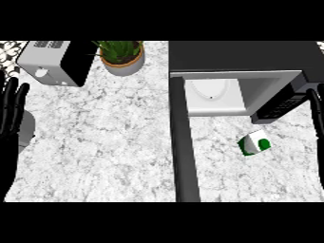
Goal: Pick up the milk, place it into the microwave and close the microwave
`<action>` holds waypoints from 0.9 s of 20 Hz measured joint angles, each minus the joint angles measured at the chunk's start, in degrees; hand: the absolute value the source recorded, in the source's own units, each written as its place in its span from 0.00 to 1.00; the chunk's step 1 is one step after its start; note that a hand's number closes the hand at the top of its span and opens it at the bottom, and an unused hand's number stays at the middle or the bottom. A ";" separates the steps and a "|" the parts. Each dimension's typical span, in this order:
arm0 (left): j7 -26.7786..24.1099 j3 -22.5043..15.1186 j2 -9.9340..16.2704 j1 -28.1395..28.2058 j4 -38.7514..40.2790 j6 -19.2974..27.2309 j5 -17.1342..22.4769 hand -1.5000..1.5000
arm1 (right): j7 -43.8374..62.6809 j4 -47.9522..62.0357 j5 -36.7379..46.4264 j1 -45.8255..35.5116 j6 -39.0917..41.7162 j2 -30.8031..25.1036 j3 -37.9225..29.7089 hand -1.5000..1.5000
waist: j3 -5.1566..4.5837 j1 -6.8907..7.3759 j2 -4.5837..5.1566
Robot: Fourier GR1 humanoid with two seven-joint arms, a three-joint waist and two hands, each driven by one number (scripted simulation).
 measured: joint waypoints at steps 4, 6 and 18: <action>1.03 -1.51 -0.57 1.69 -1.41 -1.02 0.09 0.00 | 0.38 -0.24 -2.41 0.59 2.63 -1.90 -2.62 0.00 | -0.41 0.51 -0.68; 1.31 -2.15 -0.79 2.78 -2.19 -1.81 0.50 0.00 | -0.15 -0.36 -3.54 1.49 4.41 -2.90 -3.95 0.00 | -0.50 0.63 -0.84; 5.17 -3.34 -3.52 20.80 -15.80 -7.57 15.69 0.00 | 1.27 -2.73 -10.10 7.24 10.25 -3.36 -5.50 0.00 | -0.67 1.14 -1.18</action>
